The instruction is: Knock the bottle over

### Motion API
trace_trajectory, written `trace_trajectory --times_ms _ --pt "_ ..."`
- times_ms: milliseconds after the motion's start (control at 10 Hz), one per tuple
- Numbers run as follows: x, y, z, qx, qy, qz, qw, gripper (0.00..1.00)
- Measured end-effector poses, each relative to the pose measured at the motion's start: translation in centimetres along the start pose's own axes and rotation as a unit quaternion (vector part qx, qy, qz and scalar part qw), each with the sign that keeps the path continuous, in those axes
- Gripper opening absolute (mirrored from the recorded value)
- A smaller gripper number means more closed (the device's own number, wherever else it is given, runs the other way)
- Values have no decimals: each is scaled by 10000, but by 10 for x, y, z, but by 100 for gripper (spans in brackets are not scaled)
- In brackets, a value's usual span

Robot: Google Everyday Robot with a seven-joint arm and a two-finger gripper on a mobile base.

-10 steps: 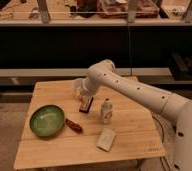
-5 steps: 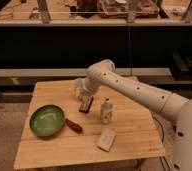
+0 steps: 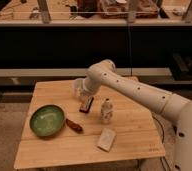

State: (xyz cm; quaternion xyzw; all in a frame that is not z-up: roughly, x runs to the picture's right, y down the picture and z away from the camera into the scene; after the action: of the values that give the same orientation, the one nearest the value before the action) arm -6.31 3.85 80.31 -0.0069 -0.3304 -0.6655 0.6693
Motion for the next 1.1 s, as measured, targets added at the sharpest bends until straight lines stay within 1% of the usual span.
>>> trace_trajectory --times_ms 100,200,500,1100 --pt "-1 6 -2 28 -1 85 10000 5" --pt "-2 9 -3 45 -2 128 9999 3" --pt "-5 16 -5 128 -26 232 9996 2" --pt "-11 32 -13 127 32 439 9990 3"
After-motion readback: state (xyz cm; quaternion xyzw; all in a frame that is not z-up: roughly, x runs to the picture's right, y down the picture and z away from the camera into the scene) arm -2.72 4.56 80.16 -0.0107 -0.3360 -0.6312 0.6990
